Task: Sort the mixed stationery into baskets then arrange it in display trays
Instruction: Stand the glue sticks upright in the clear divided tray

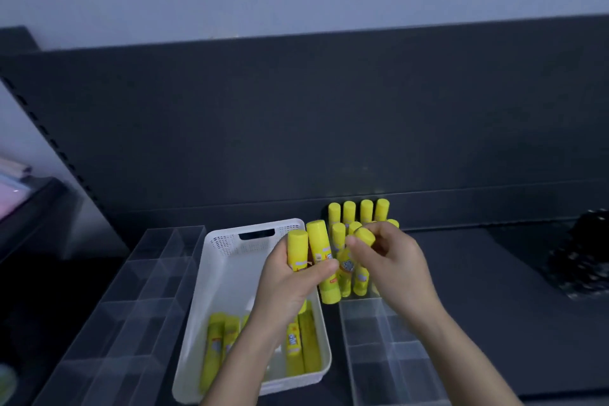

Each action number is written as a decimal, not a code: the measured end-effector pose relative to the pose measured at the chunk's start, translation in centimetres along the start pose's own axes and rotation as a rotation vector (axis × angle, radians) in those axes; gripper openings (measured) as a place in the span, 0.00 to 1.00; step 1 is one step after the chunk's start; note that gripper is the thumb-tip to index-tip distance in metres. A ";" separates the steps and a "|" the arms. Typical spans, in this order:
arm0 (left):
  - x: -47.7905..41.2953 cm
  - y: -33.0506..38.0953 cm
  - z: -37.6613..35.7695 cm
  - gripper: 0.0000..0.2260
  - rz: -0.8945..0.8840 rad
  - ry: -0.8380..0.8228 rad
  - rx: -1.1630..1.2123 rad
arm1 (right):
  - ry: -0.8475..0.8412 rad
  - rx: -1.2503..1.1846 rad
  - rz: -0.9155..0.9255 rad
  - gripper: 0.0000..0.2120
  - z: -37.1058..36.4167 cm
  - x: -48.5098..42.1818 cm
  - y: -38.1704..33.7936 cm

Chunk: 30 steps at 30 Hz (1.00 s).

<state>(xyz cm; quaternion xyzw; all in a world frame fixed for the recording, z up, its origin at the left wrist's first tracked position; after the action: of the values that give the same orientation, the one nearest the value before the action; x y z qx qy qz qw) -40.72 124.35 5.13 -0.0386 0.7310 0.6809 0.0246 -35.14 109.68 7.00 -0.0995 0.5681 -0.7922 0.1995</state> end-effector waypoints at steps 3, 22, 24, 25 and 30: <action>0.3 -0.6 -2.5 0.07 0.017 0.041 -0.018 | -0.060 -0.001 0.027 0.05 1.7 1.5 1.2; -1.6 -4.7 -4.2 0.10 0.180 -0.005 -0.767 | -0.315 0.371 -0.001 0.10 2.9 1.6 5.8; -1.9 -4.8 -3.9 0.10 0.180 -0.007 -0.772 | -0.311 0.372 -0.015 0.10 2.7 1.5 5.9; -2.0 -4.9 -3.8 0.10 0.182 -0.017 -0.776 | -0.313 0.377 -0.018 0.10 2.6 1.5 6.0; -2.3 -5.1 -3.4 0.18 0.193 -0.089 -0.817 | -0.316 0.416 -0.020 0.09 2.0 1.4 6.0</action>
<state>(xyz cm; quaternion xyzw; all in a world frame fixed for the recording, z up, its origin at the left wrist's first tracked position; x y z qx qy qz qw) -37.90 120.67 0.52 0.0531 0.3994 0.9149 -0.0251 -34.41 105.68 1.91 -0.1845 0.3538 -0.8684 0.2944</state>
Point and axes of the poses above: each hand's wrist, its own x-axis away from the middle knuckle, its own z-axis out of the back of the hand, y = z × x, the point moved 1 cm from there along -x, towards the middle knuckle, and after that the axes turned 15 degrees about -y, right-handed, at the moved point
